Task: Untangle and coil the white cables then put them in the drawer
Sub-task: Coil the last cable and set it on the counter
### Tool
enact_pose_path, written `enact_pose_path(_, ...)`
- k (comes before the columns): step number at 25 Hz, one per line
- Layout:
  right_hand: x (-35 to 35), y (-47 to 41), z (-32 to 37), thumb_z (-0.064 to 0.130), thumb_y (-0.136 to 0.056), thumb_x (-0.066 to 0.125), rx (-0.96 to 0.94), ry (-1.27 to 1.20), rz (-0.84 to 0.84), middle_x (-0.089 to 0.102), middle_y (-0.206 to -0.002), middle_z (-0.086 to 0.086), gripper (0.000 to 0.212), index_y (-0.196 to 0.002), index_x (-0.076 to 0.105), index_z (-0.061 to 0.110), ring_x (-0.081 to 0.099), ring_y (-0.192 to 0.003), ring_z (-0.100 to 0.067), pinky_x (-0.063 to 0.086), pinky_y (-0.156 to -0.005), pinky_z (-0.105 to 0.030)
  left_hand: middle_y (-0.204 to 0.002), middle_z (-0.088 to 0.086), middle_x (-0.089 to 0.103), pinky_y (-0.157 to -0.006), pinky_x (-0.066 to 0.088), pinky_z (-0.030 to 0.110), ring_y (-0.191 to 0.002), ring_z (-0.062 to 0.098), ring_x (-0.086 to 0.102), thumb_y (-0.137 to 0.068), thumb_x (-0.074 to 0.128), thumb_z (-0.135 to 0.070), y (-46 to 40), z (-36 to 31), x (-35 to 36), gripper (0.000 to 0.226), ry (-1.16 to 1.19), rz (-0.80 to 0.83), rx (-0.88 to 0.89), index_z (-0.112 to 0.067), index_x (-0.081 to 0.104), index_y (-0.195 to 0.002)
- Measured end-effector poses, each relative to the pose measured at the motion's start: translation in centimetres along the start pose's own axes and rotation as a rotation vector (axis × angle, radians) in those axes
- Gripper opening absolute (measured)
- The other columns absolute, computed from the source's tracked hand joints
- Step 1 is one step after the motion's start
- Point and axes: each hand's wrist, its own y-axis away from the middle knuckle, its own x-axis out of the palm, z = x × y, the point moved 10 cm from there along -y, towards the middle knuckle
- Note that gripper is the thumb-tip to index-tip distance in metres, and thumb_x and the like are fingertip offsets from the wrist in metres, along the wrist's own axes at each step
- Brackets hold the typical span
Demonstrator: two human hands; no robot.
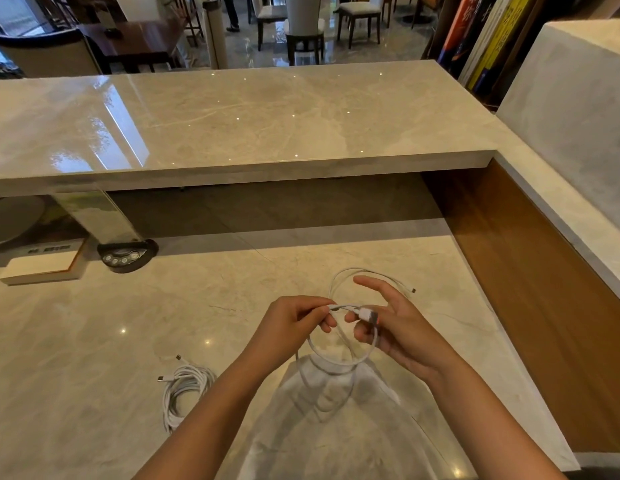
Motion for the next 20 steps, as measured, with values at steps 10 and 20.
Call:
enact_pose_path(10,-2.1,0.0,2.8,0.004,-0.090,0.054,-0.286,0.311,-0.281,0.061,-0.058,0.002,0.020,-0.093,0.069,0.018,0.050,-0.047,-0.009,0.041,-0.050,-0.016,-0.085,0.005,0.075,-0.052,0.036,0.015,-0.062,0.006,0.056,-0.094,0.046,-0.006,0.7,2.8,2.0,0.025,0.588,0.129,-0.365,-0.009,0.070,-0.099)
enact_pose_path(20,-2.9,0.0,4.4,0.009,-0.089,0.057,-0.429,0.389,-0.369,0.069,-0.096,0.003,0.016,-0.092,0.069,0.019,0.064,-0.081,-0.003,0.052,-0.059,-0.016,-0.067,-0.004,0.072,-0.059,0.043,0.007,-0.060,-0.004,0.062,-0.084,0.065,-0.011,0.2,0.6,-1.0,0.013,0.149,-0.212,-0.130,-0.010,0.076,-0.078)
